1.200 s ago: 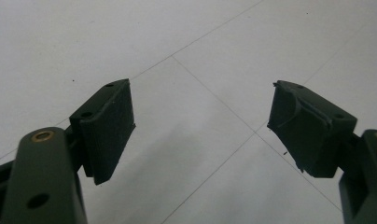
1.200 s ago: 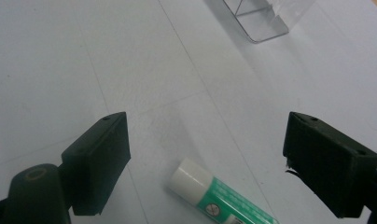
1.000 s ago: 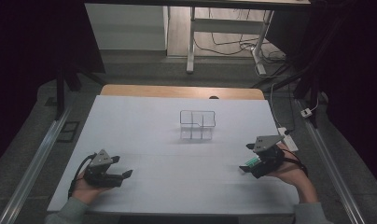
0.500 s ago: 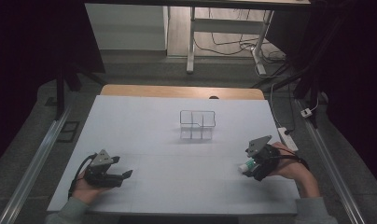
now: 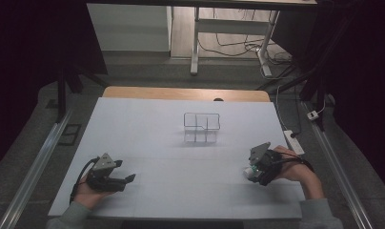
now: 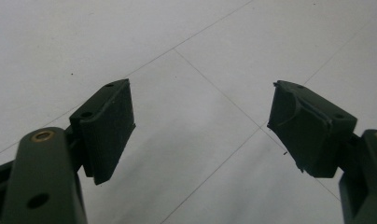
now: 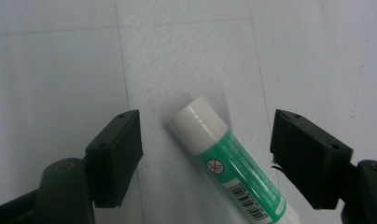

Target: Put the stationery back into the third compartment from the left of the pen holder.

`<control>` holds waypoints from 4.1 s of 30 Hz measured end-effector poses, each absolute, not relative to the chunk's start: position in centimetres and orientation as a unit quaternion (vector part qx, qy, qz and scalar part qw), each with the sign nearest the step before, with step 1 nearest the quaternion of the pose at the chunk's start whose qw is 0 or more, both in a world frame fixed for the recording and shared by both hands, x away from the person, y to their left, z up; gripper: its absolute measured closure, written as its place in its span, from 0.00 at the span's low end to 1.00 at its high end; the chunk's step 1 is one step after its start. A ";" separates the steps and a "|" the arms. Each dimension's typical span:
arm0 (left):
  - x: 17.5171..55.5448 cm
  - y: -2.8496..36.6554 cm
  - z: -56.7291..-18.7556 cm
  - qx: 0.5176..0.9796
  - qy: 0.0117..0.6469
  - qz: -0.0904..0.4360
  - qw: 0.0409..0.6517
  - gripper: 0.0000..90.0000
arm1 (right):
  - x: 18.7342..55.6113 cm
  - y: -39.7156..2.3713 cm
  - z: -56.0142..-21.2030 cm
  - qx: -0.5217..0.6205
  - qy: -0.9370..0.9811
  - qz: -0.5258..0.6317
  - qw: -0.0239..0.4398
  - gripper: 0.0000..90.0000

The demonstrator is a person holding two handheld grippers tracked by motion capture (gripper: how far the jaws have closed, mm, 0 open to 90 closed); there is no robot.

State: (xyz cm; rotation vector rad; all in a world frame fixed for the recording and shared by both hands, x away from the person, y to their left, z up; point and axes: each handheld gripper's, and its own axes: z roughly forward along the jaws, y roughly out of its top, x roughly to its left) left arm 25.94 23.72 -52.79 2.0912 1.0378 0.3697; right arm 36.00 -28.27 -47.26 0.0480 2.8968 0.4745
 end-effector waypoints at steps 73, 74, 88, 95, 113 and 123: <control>25.8 24.0 -52.9 0.819 0.406 0.148 0.378 0.24 | 38.3 -28.5 -44.8 0.213 0.910 0.292 0.204 0.73; 25.8 23.9 -52.9 0.819 0.406 0.148 0.377 0.24 | 38.3 -28.4 -44.8 0.216 0.907 0.298 0.203 0.73; 25.8 23.9 -52.9 0.819 0.405 0.149 0.377 0.24 | 38.4 -28.3 -43.7 0.259 0.874 0.356 0.207 0.72; 25.8 23.9 -52.9 0.819 0.405 0.149 0.377 0.24 | 38.4 -28.3 -43.4 0.266 0.863 0.379 0.204 0.72; 25.7 23.9 -52.8 0.819 0.404 0.151 0.379 0.24 | 38.1 -27.2 -42.7 0.272 0.837 0.426 0.211 0.72; 25.7 23.8 -52.8 0.819 0.404 0.151 0.378 0.24 | 38.1 -26.6 -42.1 0.278 0.819 0.446 0.229 0.72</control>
